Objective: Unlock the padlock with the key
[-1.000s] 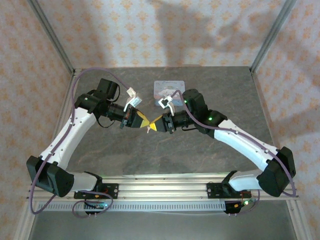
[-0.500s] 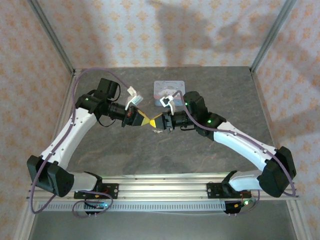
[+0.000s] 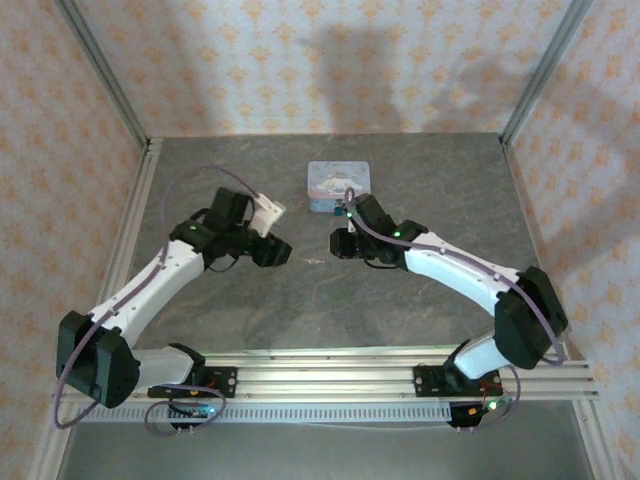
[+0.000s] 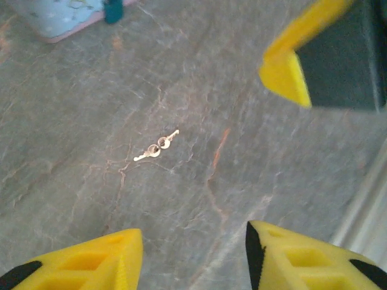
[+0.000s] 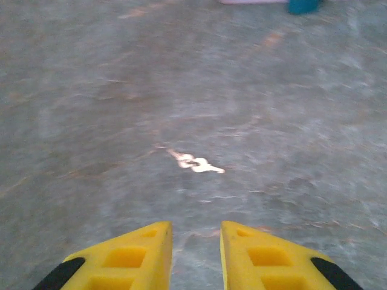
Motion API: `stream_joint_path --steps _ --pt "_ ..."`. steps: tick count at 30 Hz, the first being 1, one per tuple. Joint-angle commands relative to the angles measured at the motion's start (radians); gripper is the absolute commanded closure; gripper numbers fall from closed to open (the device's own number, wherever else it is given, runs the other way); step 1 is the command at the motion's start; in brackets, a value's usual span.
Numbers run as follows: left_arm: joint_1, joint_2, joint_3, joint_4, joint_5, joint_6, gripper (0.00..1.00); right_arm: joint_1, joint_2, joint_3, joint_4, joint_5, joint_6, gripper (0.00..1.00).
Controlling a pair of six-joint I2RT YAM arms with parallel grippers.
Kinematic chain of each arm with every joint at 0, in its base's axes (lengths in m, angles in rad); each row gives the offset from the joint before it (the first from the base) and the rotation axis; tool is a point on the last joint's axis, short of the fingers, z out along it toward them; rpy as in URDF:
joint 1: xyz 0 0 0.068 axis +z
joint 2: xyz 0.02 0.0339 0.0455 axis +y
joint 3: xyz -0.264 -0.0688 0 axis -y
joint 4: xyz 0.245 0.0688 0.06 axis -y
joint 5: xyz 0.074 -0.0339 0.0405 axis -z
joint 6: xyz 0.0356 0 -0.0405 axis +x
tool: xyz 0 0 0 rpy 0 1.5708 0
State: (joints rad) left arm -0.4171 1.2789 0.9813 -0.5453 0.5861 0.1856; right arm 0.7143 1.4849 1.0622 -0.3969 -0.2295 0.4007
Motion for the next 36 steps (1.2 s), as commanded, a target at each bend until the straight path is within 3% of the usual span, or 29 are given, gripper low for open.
stream_joint_path --steps 1,8,19,36 --pt "-0.09 0.095 -0.002 0.13 -0.157 0.164 0.46 -0.03 0.027 -0.036 -0.038 0.125 0.103 0.72" --pt "-0.19 0.421 0.222 0.008 -0.27 0.386 0.44 -0.126 0.07 -0.156 0.068 0.035 0.172 0.72" --pt "-0.196 0.672 0.411 -0.121 -0.355 0.601 0.45 -0.219 0.111 -0.238 0.18 -0.032 0.186 0.72" --pt "-0.147 0.783 0.508 -0.226 -0.307 0.688 0.52 -0.218 0.146 -0.214 0.203 -0.05 0.196 0.73"
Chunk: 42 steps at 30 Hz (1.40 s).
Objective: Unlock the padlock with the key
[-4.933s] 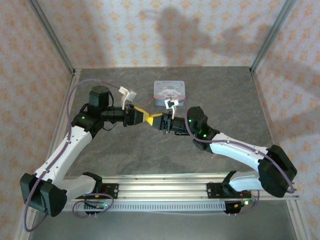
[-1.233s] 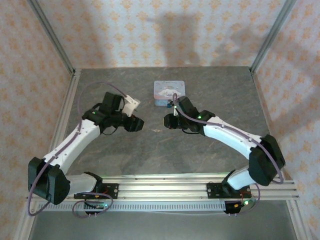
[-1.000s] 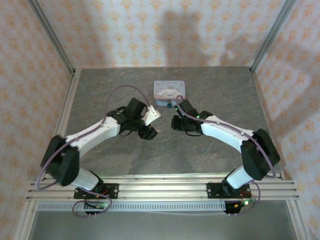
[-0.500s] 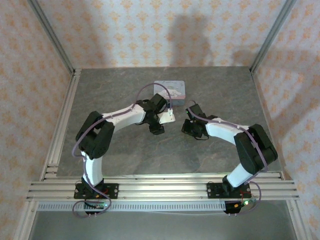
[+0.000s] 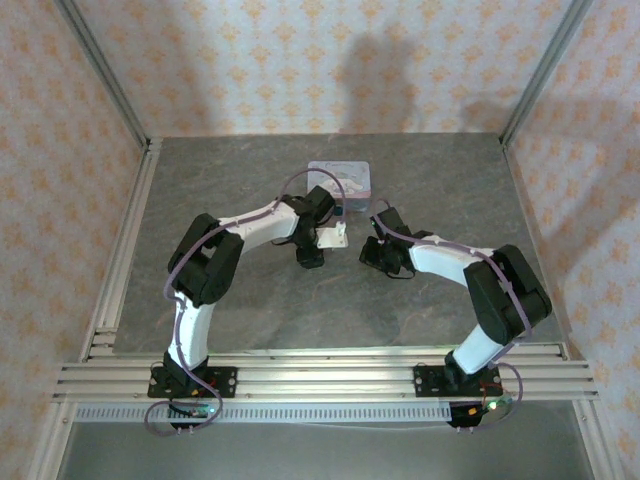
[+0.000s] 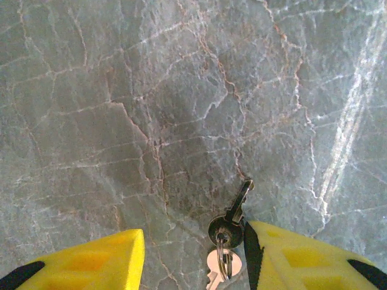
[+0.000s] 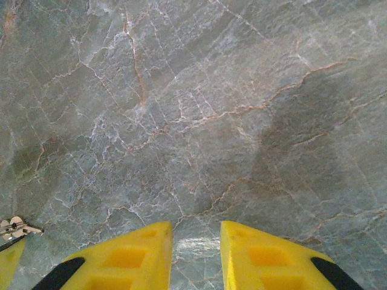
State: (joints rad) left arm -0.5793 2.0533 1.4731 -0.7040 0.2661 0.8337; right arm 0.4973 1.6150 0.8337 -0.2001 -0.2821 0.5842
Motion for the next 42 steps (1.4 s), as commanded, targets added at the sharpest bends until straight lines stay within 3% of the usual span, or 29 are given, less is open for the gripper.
stream_joint_path --steps 1,13,22,27,35,39,42 --pt "0.019 0.01 0.015 -0.072 0.015 0.043 0.52 -0.002 0.016 0.015 0.007 0.003 0.014 0.72" --pt "0.017 0.034 0.038 -0.12 0.042 0.069 0.62 -0.002 0.017 0.019 0.006 -0.004 0.016 0.73" --pt "-0.009 0.056 0.049 -0.127 0.013 0.082 0.62 -0.001 0.014 0.011 0.015 -0.014 0.022 0.72" --pt "-0.017 0.071 0.076 -0.151 0.023 0.087 0.76 -0.002 0.005 0.003 0.017 -0.013 0.023 0.72" --pt "-0.017 0.044 0.07 -0.154 0.094 0.053 0.89 -0.001 -0.018 -0.016 0.044 -0.018 0.035 0.72" --pt "-0.016 0.033 0.064 -0.16 0.106 0.024 1.0 -0.002 -0.025 -0.022 0.052 -0.027 0.043 0.72" --pt "-0.015 0.034 0.076 -0.17 0.117 -0.012 1.0 -0.002 -0.031 -0.029 0.059 -0.032 0.052 0.72"
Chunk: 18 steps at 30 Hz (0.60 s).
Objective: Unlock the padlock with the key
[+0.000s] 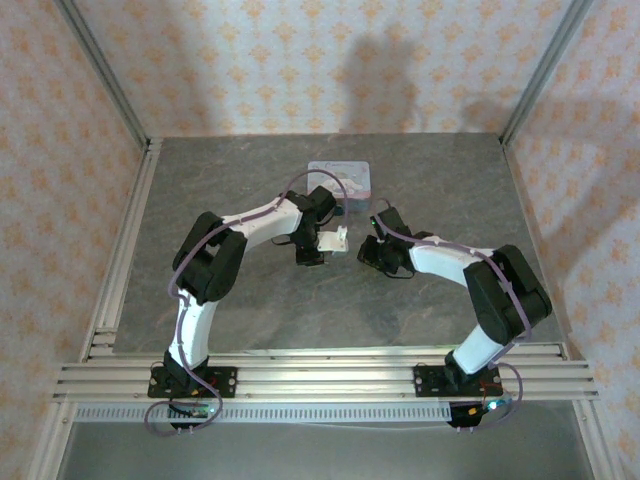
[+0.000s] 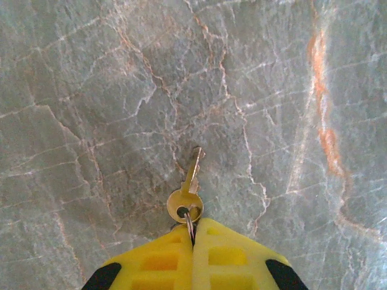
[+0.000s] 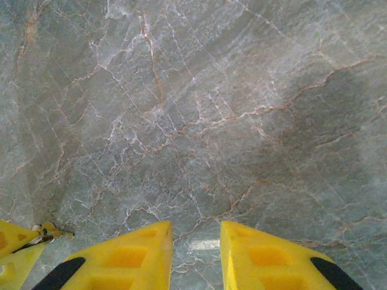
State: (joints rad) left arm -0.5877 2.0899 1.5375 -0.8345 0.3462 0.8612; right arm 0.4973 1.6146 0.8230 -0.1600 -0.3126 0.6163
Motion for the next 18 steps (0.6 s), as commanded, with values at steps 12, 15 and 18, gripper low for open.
stream_joint_path --steps 12,15,18 --pt "0.076 -0.063 -0.008 -0.02 0.212 -0.204 1.0 -0.002 -0.074 -0.109 0.198 -0.061 0.111 0.71" --pt "0.084 -0.065 -0.012 -0.017 0.224 -0.227 1.0 -0.003 -0.075 -0.115 0.222 -0.071 0.127 0.71" --pt "0.086 -0.064 -0.011 -0.023 0.225 -0.238 1.0 -0.002 -0.075 -0.122 0.252 -0.085 0.139 0.71"
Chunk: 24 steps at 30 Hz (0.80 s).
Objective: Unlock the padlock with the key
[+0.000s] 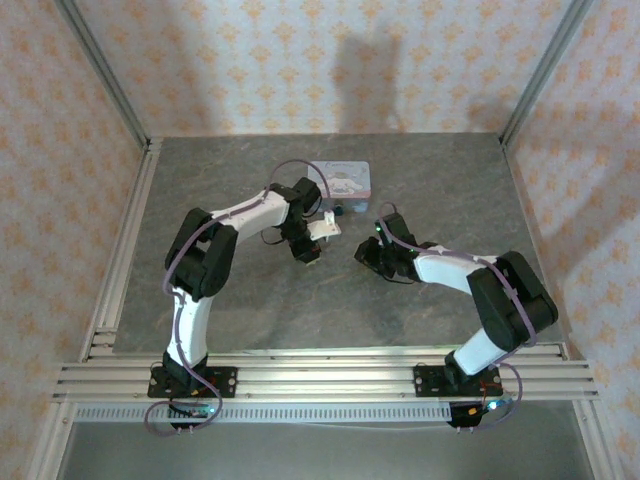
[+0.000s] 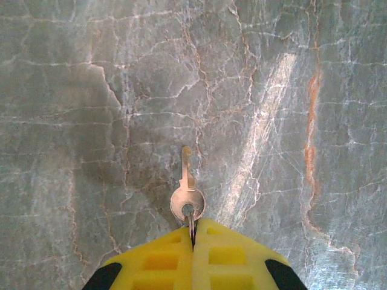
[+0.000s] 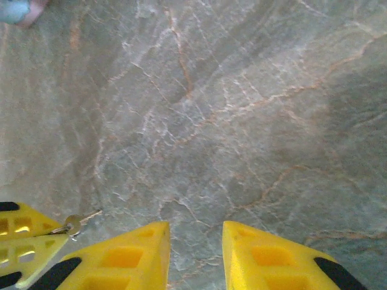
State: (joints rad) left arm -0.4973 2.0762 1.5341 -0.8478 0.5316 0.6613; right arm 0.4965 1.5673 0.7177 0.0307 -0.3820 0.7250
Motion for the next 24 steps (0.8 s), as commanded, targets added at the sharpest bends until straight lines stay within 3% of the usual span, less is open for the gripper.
stream_joint_path --steps 1,17,24 --pt "-0.004 -0.051 -0.009 -0.01 0.043 -0.041 1.0 -0.002 -0.028 -0.02 0.066 -0.016 0.034 0.71" --pt "0.034 -0.145 -0.081 0.064 0.155 -0.112 1.0 -0.001 -0.044 -0.055 0.129 -0.033 0.054 0.71" --pt "0.047 -0.229 -0.105 0.075 0.163 -0.152 1.0 -0.002 -0.077 -0.097 0.272 -0.085 0.126 0.71"
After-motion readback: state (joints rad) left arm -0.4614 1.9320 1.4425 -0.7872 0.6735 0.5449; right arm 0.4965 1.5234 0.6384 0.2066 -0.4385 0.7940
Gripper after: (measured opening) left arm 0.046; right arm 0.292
